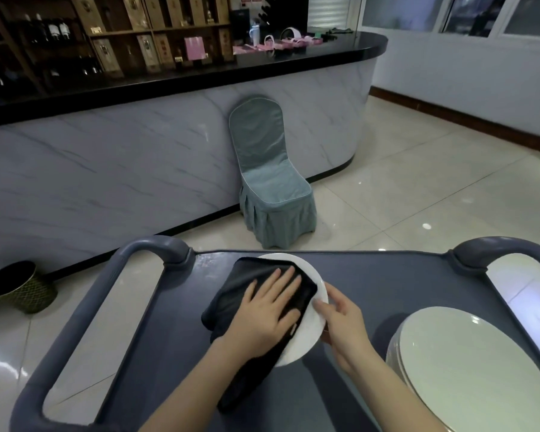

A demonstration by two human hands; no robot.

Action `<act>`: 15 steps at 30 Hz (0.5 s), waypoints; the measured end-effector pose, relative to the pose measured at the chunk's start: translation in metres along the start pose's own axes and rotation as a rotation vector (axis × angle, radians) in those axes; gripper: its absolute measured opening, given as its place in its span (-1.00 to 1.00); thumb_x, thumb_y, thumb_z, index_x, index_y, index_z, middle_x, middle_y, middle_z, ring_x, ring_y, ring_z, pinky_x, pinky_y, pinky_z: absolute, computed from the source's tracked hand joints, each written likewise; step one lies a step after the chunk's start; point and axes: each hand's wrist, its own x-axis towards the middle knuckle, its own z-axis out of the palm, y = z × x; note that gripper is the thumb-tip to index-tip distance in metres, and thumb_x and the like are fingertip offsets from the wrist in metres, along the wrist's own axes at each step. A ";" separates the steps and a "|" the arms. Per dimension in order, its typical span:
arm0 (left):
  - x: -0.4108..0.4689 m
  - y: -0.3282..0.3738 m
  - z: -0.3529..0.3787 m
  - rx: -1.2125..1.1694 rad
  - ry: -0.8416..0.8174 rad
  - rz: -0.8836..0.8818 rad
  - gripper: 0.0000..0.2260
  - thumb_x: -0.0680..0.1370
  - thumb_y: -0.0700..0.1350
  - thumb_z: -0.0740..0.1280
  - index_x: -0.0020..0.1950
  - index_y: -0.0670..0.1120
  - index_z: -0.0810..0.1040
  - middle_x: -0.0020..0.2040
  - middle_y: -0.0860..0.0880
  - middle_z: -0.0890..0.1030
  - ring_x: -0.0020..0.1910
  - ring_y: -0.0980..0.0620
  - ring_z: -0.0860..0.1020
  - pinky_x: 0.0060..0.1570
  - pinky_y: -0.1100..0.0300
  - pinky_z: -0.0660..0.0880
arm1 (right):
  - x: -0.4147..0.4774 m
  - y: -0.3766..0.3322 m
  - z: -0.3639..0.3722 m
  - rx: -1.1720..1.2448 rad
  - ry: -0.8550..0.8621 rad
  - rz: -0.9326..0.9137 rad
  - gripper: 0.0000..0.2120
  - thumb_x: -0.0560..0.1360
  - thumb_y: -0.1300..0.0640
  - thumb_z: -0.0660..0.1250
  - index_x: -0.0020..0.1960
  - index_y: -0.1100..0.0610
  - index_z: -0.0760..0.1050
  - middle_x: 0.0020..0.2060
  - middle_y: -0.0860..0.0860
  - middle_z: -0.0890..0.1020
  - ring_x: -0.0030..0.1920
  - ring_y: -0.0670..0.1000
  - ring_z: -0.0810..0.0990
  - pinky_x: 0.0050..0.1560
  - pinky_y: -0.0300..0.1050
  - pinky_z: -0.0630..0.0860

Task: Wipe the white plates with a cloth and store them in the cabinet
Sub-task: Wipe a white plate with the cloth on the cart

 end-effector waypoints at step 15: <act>-0.023 0.013 0.003 0.004 -0.037 0.189 -0.51 0.64 0.07 -0.08 0.58 0.20 -0.10 0.56 0.31 -0.18 0.53 0.25 -0.27 0.48 -0.11 -0.36 | 0.002 -0.003 -0.007 0.088 0.044 0.012 -0.69 0.62 0.34 0.18 0.18 0.07 0.61 -0.10 0.08 0.74 -0.23 0.00 0.68 -0.32 -0.16 0.57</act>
